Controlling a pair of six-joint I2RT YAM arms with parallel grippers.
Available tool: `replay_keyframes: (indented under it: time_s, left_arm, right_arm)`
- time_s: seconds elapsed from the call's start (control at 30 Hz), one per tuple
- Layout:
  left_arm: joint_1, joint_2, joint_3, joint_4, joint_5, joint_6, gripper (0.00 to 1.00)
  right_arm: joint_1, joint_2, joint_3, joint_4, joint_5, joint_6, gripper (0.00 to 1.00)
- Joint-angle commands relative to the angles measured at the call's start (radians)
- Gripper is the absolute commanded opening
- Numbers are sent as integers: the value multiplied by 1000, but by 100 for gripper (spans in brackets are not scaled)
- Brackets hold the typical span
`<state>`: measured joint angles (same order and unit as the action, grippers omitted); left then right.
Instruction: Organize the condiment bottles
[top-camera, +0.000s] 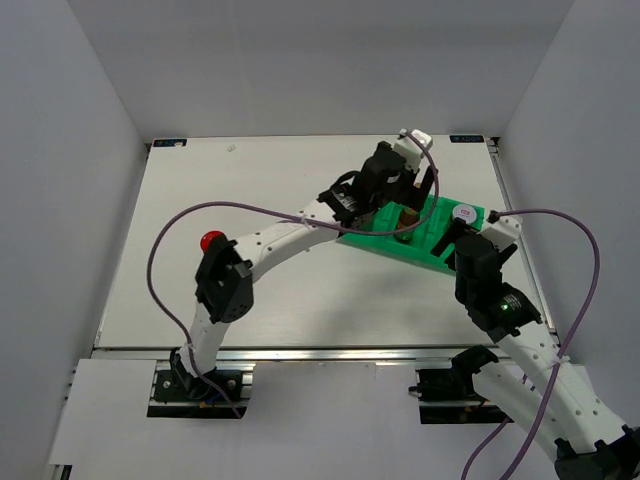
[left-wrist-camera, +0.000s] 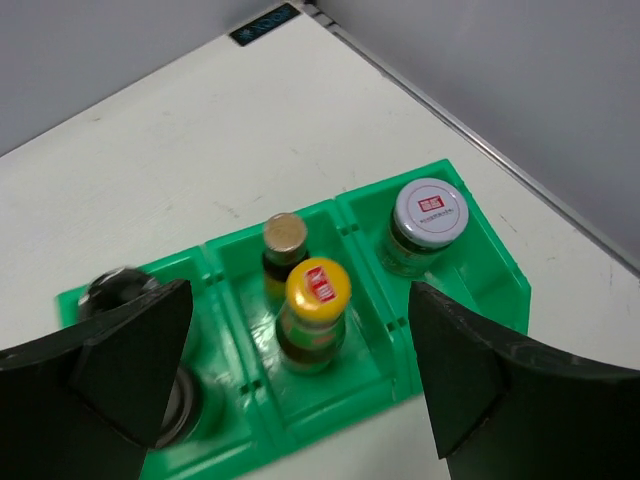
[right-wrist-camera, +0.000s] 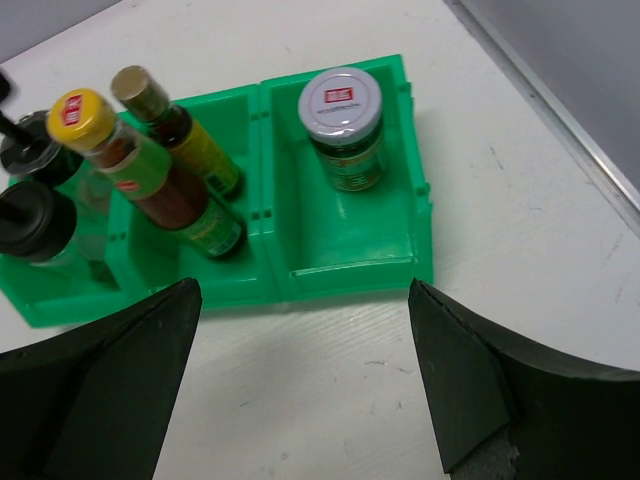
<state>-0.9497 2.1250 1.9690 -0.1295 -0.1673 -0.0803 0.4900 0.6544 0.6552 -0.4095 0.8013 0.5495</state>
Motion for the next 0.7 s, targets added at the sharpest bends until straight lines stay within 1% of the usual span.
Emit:
replay_keyframes:
  time_s: [0.0,0.03,0.07,0.1,0.13,0.17,0.2,0.23,0.27,0.3,0.33,0.37,0.4,0.43,0.47,0.5,0.53,0.6,0.67]
  left_arm:
    - [-4,-220,-24,-183,-174,-62,98]
    - [-4,-255,-92,-220,-220,-106,98]
    - [-4,-333,-138,-249,-312,-130,98]
    - [-3,-377,-191,-303,-360,-156,98]
    - [-3,-420,-299,-335,-403,-214,98]
    - [-1,-509,-349,-413,-482,-252,98]
    - [5,-552,-398,-458,-520,-300,98]
    - [12,-595,-448,-508,-544,-405,98]
    - [22,-640,-551,-551,-561,-459,98]
    - [44,-725,-602,-640,-592,-517,98]
    - [60,-767,-651,-683,-603,-630,98]
    - [80,-802,-735,-767,-609,-680,98]
    - [124,-868,-772,-806,-613,-776,98]
    - [149,-899,-806,-843,-612,-818,98]
    - [178,-927,-840,-892,-609,-846,98]
    - [234,-954,-902,-901,-604,-871,98]
    - [261,-1003,-933,-906,-595,-881,98]
    - [322,-1039,-981,-920,-591,-920,98]
    - [344,-1065,-980,-911,-578,-928,98]
  right_arm:
    - [-5,-7,3,97,-97,-82,89]
    - [-5,-6,4,103,-131,-89,89]
    - [-5,-1,1,125,-151,-103,90]
    - [-5,10,0,141,-168,-132,89]
    - [-5,17,-3,158,-198,-146,89]
    - [-5,27,-3,182,-214,-158,89]
    - [-5,49,0,193,-241,-164,89]
    - [-5,59,3,204,-264,-169,89]
    - [-7,68,3,221,-287,-177,89]
    - [-5,86,0,269,-351,-193,89]
    - [-5,97,-2,294,-385,-203,89]
    - [-5,108,-3,319,-424,-206,89]
    - [-5,135,-3,369,-498,-209,89]
    - [-5,151,0,391,-536,-224,89]
    - [-5,171,6,397,-574,-229,89]
    - [-5,206,14,435,-630,-233,89]
    - [-2,224,30,440,-649,-240,89]
    - [-1,275,46,448,-677,-240,89]
    - [1,301,57,457,-685,-241,89]
